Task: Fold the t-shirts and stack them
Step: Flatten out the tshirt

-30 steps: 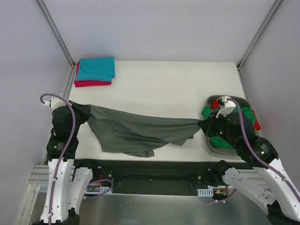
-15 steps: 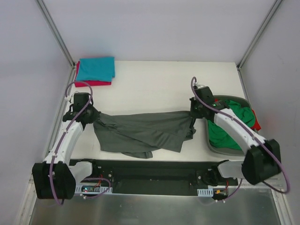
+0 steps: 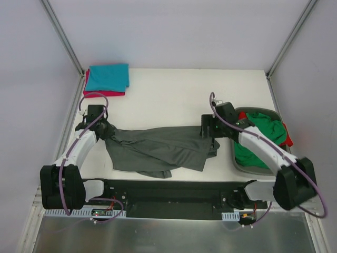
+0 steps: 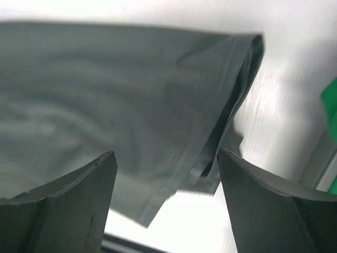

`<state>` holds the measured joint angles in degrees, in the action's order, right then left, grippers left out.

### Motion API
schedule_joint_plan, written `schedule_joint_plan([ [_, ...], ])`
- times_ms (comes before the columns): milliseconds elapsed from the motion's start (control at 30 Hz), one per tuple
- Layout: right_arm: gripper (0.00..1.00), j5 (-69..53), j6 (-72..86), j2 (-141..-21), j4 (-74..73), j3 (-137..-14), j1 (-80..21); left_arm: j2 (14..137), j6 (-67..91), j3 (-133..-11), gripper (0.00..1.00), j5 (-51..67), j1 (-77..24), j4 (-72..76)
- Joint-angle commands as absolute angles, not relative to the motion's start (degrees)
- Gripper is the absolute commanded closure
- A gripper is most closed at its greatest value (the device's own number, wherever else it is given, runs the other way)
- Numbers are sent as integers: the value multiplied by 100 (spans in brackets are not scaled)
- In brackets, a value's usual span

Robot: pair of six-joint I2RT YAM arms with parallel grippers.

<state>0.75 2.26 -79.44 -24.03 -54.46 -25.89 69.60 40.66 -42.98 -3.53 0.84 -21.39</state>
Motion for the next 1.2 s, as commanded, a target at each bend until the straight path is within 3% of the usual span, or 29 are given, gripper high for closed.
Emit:
schedule_joint_plan([
  [0,20,-903,711,-6542,-2111,-4345,-2681,6724,3929,-4149,100,-264,114,-2057],
  [267,17,-1450,1643,-5379,-660,-2611,-2707,6592,3938,-4113,100,-158,114,-2057],
  [433,18,-1301,1766,-5721,-291,-2496,-2698,6557,3929,-4061,100,-79,114,-2057],
  [633,29,-1661,2083,-6091,325,-2426,-2716,6390,3911,-3990,100,-132,106,-2065],
  [733,30,-1644,2144,-6117,185,-2434,-2716,6337,3894,-4008,100,-184,105,-2065],
  [1167,34,-1740,2382,-5511,-167,-2180,-2725,6240,3885,-4052,100,-167,105,-2065],
])
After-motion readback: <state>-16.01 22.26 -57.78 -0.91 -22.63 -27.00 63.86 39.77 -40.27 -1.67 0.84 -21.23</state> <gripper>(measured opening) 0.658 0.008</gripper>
